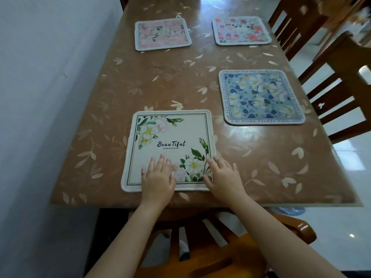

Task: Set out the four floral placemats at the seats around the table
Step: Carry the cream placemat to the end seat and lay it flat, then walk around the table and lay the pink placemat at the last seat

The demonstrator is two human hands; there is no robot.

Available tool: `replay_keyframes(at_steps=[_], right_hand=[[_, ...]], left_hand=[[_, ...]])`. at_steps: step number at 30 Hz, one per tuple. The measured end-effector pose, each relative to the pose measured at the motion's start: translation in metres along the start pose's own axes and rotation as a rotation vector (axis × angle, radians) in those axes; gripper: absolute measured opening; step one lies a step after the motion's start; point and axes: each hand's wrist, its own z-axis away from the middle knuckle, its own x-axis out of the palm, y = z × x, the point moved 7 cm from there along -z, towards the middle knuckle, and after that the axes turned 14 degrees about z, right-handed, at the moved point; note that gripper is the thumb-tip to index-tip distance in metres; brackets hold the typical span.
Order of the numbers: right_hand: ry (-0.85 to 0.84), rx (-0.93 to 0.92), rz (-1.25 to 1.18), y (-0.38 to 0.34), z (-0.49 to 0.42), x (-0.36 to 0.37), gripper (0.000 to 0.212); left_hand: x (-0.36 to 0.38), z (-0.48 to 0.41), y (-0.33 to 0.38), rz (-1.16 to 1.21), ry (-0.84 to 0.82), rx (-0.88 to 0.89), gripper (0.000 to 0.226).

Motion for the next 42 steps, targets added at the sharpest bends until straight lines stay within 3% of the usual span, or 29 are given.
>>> replay_keyframes(at_steps=[4,8,19,27,34,42], right_hand=[[0.108,0.03,0.002,0.024,0.016,-0.034,0.049],[0.113,0.08,-0.019,0.065,0.036,-0.058,0.048],[0.266,0.215,-0.051,0.231,0.102,-0.135,0.046],[0.28,0.366,-0.064,0.364,0.163,-0.152,0.047],[0.303,0.492,-0.037,0.455,0.191,-0.164,0.046],[0.357,0.541,-0.021,0.557,0.172,-0.179,0.045]], left_hand=[[-0.002,0.003,0.07,0.013,0.057,0.144,0.042],[0.008,0.007,0.138,-0.023,0.085,0.278,0.039],[0.057,0.005,0.319,0.091,0.1,0.41,0.039],[0.133,0.009,0.451,0.148,0.035,0.487,0.041],[0.178,0.014,0.544,0.178,-0.032,0.654,0.043],[0.22,-0.027,0.642,0.229,0.035,0.783,0.042]])
